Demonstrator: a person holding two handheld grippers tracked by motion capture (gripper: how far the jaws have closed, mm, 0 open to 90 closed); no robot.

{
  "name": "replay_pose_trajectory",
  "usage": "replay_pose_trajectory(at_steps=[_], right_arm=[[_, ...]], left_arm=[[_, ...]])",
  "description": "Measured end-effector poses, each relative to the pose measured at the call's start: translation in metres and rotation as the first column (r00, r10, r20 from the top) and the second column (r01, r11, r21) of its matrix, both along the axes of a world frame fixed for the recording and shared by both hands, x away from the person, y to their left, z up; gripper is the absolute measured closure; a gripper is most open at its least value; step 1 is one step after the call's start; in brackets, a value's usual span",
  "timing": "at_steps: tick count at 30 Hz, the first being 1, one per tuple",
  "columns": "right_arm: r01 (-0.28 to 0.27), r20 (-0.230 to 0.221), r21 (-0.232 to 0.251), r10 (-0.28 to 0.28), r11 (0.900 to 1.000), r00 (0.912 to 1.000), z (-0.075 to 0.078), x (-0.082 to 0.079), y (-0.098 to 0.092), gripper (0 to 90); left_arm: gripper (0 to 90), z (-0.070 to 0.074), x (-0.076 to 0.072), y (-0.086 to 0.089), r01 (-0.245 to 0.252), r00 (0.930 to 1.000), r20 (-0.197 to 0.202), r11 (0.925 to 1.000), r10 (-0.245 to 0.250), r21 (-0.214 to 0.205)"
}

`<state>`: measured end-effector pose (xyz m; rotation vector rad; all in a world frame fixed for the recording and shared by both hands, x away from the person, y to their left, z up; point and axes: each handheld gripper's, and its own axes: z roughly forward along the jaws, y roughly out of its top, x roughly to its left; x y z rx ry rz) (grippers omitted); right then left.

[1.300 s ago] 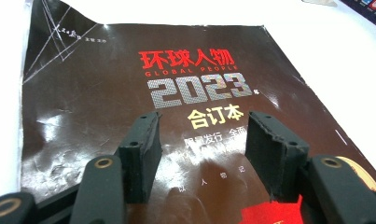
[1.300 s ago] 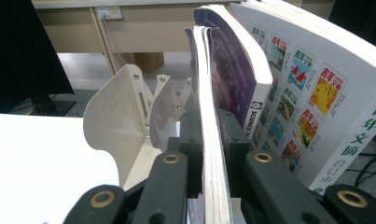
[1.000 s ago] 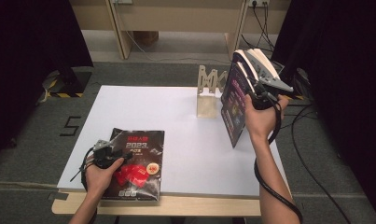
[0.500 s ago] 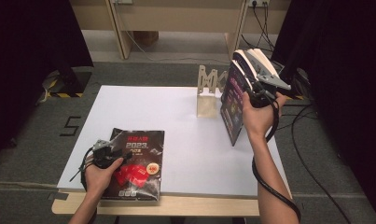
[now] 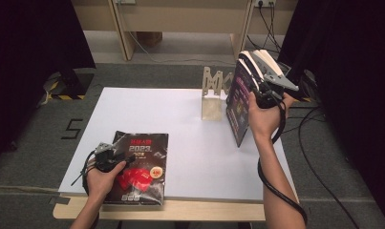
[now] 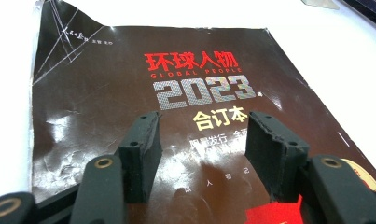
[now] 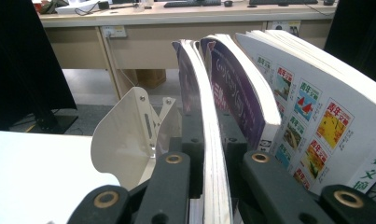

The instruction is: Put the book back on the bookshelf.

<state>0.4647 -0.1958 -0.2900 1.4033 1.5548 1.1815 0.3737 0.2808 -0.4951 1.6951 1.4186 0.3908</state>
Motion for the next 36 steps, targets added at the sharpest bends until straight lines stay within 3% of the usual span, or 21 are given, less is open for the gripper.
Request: replay_pose_trajectory(at_steps=[36], right_arm=[[0.012,0.038,0.001,-0.012,0.9999,0.9992,0.009,0.014,0.002,84.8]], left_arm=[[44.4,0.001,0.000,0.002,-0.004,1.0000,0.003,1.0000,0.004,0.000]])
